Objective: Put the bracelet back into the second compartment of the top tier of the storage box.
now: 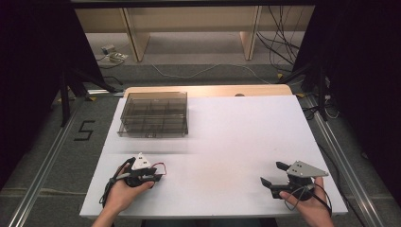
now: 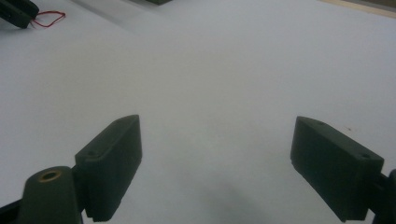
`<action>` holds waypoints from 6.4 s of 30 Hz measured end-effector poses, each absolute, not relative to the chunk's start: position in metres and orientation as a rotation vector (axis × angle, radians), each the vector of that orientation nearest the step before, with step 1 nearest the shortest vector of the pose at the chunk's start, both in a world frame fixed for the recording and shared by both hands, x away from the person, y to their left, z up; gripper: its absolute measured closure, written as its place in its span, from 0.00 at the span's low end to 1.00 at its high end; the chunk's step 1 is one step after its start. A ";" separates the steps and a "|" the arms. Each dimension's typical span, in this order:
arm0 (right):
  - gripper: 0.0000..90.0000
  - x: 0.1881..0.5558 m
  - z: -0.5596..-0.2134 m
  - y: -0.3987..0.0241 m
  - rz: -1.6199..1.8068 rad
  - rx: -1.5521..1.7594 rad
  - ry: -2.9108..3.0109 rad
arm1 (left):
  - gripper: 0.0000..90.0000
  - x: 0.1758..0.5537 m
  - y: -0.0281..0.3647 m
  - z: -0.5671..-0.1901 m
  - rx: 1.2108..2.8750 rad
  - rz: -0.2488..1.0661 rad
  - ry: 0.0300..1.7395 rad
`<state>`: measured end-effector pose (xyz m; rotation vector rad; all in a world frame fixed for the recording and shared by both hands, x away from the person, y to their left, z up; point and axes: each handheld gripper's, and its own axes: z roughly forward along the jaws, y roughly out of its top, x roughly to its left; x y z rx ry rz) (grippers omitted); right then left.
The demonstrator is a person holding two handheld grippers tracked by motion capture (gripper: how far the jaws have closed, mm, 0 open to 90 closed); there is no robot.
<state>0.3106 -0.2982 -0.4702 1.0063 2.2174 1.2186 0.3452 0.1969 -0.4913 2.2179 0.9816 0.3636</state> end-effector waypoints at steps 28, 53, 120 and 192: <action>0.19 0.311 -0.470 -0.298 1.223 0.996 2.222 | 0.97 0.339 0.188 -0.485 2.265 0.364 0.972; 0.19 0.311 -0.470 -0.298 1.220 0.998 2.220 | 0.98 0.333 0.191 -0.470 2.191 0.436 0.949; 0.19 0.311 -0.471 -0.297 1.224 0.988 2.223 | 0.98 0.344 0.204 -0.427 2.019 0.603 0.981; 0.19 0.311 -0.471 -0.298 1.220 0.990 2.224 | 0.98 0.363 0.203 -0.409 1.992 0.622 0.987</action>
